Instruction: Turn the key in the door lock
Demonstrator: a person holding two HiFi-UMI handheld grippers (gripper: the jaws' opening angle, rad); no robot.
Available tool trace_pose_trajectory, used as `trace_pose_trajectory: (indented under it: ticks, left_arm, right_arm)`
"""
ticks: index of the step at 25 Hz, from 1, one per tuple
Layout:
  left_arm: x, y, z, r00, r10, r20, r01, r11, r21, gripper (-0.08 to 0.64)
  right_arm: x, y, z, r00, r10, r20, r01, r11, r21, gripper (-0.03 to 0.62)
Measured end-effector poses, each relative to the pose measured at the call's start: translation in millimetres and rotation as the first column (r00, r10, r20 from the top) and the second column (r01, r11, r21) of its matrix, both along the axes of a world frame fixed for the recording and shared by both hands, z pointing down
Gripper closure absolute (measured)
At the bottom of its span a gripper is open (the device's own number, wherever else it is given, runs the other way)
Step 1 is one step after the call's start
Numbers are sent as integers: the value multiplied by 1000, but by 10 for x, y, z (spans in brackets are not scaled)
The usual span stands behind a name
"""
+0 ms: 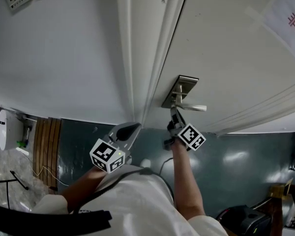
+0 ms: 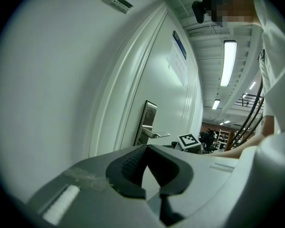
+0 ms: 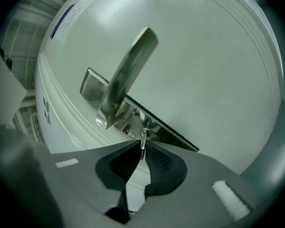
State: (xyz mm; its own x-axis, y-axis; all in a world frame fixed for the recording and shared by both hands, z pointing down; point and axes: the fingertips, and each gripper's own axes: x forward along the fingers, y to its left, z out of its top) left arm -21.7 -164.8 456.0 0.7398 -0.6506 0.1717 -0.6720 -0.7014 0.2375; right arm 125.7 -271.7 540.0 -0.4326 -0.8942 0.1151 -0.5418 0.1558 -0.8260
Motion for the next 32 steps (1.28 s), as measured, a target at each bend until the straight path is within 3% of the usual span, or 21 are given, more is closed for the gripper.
trace_pose_trajectory:
  ticks: [4, 9, 12, 15, 26, 32]
  left_arm:
    - [-19, 30, -15, 1000, 6, -6, -6, 1000, 2, 557]
    - [-49, 53, -31, 1000, 14, -16, -14, 1000, 0, 557]
    - [-66, 69, -30, 1000, 17, -17, -17, 1000, -1, 557]
    - [-88, 93, -31, 1000, 22, -17, -22, 1000, -1, 557]
    - [-193, 118, -32, 999, 41, -10, -41, 999, 5, 557]
    - [-197, 112, -59, 999, 52, -9, -52, 999, 13, 557]
  right_arm:
    - [-18, 4, -6, 983, 8, -182, -7, 1000, 6, 554]
    - [-22, 7, 27, 908, 6, -419, -4, 1000, 7, 552]
    - [-34, 7, 31, 834, 0, -552, 10, 1000, 15, 546]
    - [-53, 14, 26, 711, -9, -703, 43, 999, 31, 535]
    - [-63, 20, 40, 554, 3, -832, 41, 999, 31, 538]
    - [-73, 22, 24, 514, 1, -858, 46, 999, 29, 537]
